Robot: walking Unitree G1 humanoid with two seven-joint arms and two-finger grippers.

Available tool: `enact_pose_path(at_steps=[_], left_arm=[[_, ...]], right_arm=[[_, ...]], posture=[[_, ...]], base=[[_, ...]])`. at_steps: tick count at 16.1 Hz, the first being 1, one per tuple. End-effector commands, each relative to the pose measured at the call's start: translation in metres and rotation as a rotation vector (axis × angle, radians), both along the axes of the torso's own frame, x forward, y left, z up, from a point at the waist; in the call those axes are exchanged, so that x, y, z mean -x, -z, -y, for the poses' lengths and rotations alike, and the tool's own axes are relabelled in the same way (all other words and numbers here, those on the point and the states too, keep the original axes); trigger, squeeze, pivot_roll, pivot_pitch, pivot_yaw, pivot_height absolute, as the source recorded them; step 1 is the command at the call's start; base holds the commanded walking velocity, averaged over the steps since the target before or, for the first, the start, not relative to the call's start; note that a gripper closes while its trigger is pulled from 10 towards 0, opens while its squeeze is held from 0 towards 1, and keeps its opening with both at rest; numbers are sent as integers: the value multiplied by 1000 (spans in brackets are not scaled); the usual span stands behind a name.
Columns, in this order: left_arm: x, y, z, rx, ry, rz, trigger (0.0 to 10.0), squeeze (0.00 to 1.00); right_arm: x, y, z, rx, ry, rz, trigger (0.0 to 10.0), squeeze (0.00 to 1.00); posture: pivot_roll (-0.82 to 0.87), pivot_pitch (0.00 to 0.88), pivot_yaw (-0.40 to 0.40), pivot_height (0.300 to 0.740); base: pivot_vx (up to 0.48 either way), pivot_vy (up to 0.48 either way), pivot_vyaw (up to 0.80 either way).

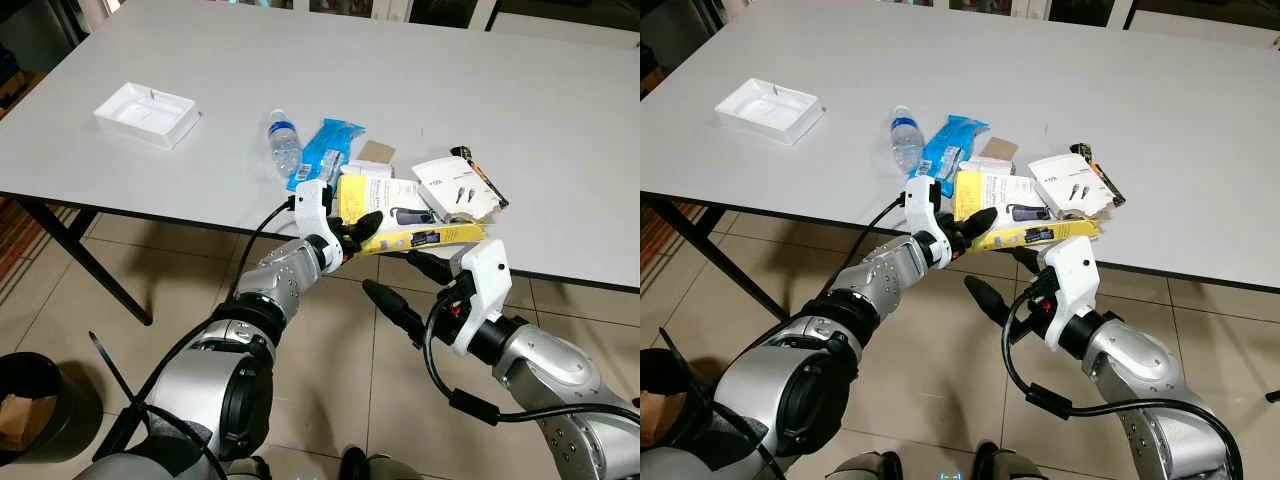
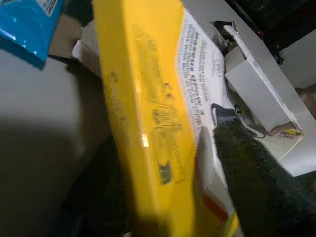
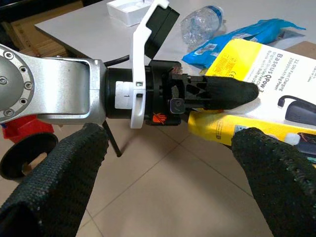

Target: Picking trash to rubbish bin

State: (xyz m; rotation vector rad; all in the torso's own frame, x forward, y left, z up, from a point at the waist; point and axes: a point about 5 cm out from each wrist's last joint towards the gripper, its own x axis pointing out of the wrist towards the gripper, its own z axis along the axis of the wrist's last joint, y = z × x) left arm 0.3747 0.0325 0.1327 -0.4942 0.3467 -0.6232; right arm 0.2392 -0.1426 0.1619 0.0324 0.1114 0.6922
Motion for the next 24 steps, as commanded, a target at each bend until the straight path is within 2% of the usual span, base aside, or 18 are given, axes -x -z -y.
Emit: enact_pose_path(at_steps=[1, 18, 24], left_arm=[[6, 13, 2, -24, 18, -57, 0, 0], [3, 13, -8, -24, -10, -49, 0, 0], [0, 13, -29, -6, -66, -12, 0, 0]], right_arm=[[0, 1, -1, -7, -7, -7, 10000, 0], [-9, 1, -1, -1, -19, -1, 10000, 0], [-20, -1, -2, 3, -30, 18, 10000, 0]], posture=[[-183, 181, -27, 740], [-164, 154, -45, 740], [-136, 121, -60, 740]], base=[[0, 0, 0], [0, 0, 0], [0, 0, 0]])
